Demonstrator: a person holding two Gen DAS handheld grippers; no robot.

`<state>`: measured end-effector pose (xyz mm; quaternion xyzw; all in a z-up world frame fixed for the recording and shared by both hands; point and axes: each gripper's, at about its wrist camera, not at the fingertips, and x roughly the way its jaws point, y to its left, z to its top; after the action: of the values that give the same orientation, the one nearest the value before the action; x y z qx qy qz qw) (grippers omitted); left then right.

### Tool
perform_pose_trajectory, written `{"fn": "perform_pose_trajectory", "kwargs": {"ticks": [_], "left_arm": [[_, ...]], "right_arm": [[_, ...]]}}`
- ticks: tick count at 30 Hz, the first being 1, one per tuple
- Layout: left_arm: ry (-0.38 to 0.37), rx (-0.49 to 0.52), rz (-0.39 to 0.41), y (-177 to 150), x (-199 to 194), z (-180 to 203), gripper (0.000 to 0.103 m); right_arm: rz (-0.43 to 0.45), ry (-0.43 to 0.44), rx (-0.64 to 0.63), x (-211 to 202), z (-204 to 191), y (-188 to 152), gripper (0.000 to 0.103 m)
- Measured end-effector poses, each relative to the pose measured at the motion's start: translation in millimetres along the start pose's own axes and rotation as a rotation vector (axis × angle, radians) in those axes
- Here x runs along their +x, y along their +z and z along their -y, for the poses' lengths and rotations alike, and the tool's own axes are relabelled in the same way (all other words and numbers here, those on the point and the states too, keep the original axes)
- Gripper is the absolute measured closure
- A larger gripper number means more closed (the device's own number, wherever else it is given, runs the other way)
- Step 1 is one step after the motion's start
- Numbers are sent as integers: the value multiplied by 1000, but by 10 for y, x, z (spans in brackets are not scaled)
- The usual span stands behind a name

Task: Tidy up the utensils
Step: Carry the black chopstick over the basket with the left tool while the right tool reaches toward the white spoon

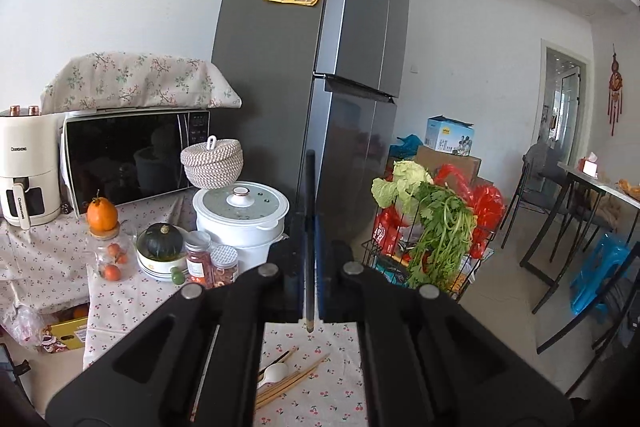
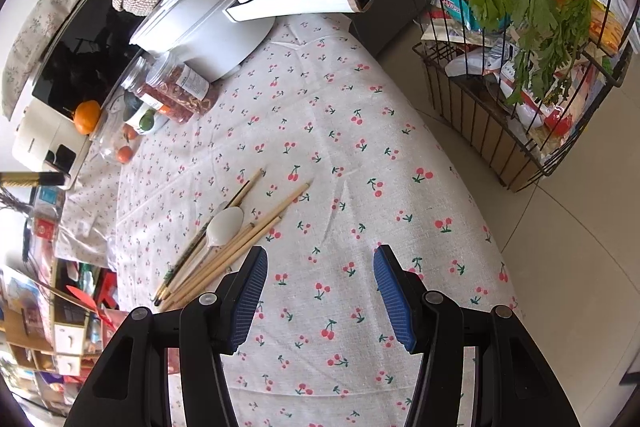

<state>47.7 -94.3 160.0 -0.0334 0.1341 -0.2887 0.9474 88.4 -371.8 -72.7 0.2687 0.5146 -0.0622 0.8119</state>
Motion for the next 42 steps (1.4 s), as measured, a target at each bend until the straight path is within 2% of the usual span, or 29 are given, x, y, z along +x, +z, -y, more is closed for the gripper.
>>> {"fn": "perform_pose_trajectory", "kwargs": {"ticks": [7, 15, 20, 25, 33, 35, 39, 42], "left_arm": [[25, -37, 38, -36, -729, -345, 98], [173, -74, 71, -139, -1237, -903, 98], [199, -112, 90, -353, -1316, -1215, 98], [205, -148, 34, -484, -1180, -1401, 99], [216, -163, 1, -575, -1120, -1477, 99], [221, -162, -3, -577, -1113, -1486, 99], [230, -169, -14, -597, -1100, -1526, 99], [235, -178, -18, -601, -1087, -1570, 99]], "right_arm": [[-51, 12, -32, 313, -311, -22, 47], [-138, 116, -149, 738, -1039, -42, 49], [-177, 103, -178, 1077, -1369, 40, 51], [-241, 94, -180, 1450, -1552, 40, 54], [-205, 118, -167, 1609, -1727, 163, 56], [-189, 61, -206, 1627, -1793, 196, 56], [-126, -122, -287, 1640, -1802, 268, 58], [-112, -166, -274, 1624, -1664, 358, 61]]}}
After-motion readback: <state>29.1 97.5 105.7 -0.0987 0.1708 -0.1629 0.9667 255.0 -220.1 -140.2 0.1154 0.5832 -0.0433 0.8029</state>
